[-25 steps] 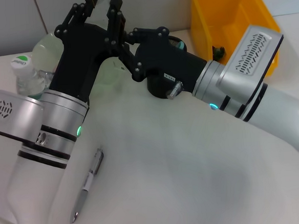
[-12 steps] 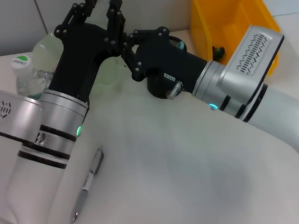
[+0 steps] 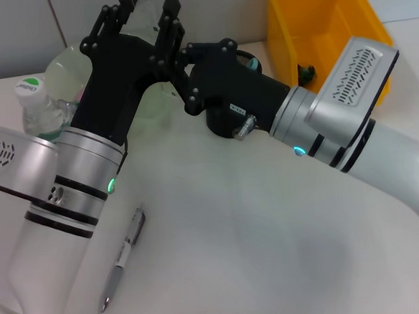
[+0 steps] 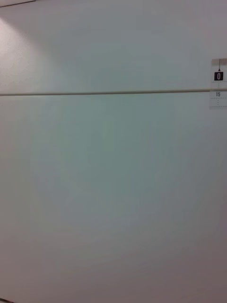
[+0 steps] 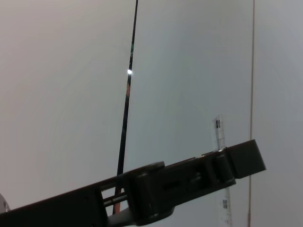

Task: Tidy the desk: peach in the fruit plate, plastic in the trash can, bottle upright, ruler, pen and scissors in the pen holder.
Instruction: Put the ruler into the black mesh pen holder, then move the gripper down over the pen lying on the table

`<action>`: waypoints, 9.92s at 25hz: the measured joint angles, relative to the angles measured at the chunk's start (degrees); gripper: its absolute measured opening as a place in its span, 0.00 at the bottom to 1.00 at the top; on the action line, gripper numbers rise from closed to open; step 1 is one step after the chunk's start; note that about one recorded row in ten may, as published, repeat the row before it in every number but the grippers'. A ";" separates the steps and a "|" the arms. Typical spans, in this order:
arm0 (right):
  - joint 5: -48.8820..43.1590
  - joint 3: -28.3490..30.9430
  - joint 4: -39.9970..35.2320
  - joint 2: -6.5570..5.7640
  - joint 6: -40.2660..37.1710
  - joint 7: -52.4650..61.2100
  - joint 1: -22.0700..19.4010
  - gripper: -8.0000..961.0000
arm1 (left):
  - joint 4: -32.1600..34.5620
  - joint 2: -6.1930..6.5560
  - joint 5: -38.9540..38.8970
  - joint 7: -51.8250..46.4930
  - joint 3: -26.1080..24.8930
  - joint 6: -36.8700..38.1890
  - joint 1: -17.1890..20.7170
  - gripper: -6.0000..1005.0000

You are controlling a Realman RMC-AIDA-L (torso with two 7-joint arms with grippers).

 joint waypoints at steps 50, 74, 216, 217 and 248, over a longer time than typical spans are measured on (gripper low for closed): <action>-0.75 2.10 -18.36 -0.11 3.40 20.85 -4.36 0.02 | 64.80 0.84 42.89 -67.28 13.12 22.48 3.13 0.79; 0.01 7.55 -10.98 0.01 13.46 9.21 -2.14 0.02 | 65.45 0.61 39.70 -69.03 13.08 16.96 7.45 0.79; -46.21 -8.20 -58.15 -8.42 -28.13 68.07 -19.44 0.80 | 101.41 0.09 55.73 -157.96 87.00 20.08 -6.71 0.78; -46.21 -8.20 -58.15 -8.42 -28.13 68.07 -19.44 0.80 | 101.34 0.08 55.74 -158.71 87.52 19.82 -6.74 0.78; -46.92 -8.98 -58.96 -7.64 -25.99 65.98 -19.47 0.79 | 87.96 0.09 55.84 -169.50 87.75 11.57 -9.73 0.76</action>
